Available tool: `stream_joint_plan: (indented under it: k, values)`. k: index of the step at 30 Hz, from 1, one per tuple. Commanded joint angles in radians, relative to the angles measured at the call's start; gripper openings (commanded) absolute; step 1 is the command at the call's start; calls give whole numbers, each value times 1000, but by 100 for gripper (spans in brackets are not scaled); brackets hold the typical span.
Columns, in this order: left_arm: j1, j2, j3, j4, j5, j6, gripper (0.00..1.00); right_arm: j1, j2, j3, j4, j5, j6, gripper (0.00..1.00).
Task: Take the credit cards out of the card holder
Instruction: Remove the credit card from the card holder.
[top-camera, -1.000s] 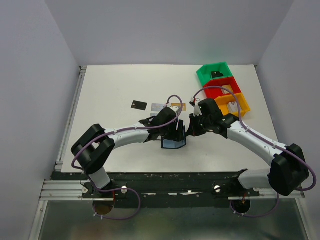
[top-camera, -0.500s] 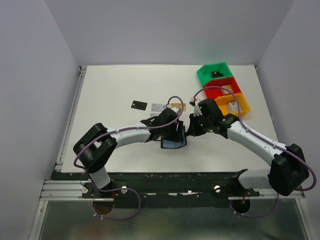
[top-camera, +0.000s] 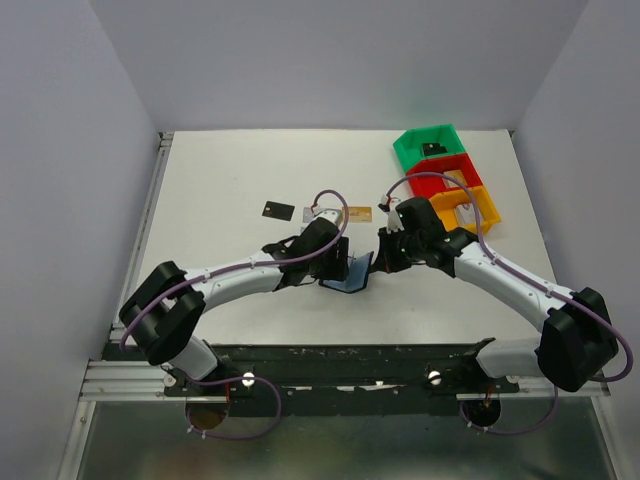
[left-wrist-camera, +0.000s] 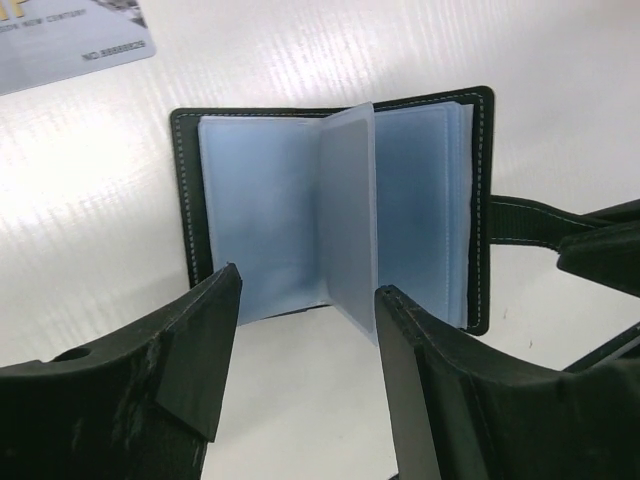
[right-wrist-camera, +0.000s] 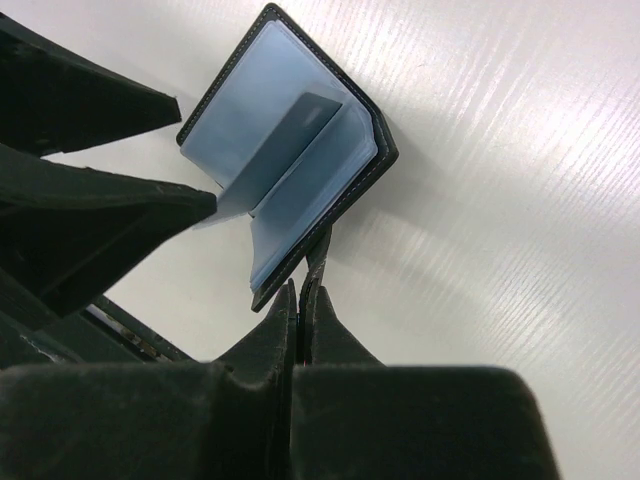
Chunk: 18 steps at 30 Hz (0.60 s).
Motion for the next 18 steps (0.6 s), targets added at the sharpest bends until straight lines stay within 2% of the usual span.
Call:
stream_joint_plan:
  k: [1,12,13,16,18]
  values:
    - [32,-48,-44,-31,-65,-32,68,-2,-14,-9,-3,-1,-10,0]
    - [166,-143,-185,-34,-54,-91,68,-2,29,21,-41,79,-13,2]
    - [174,-160,-199,-31,-55,-96,68,-2,31,29,-49,99,-12,8]
    - [186,-217,-210,-26,-58,-95,68,-4,26,47,-87,163,5,45]
    - [187,-241,-202,-26,-58,-88,67,-4,26,73,-123,198,11,58]
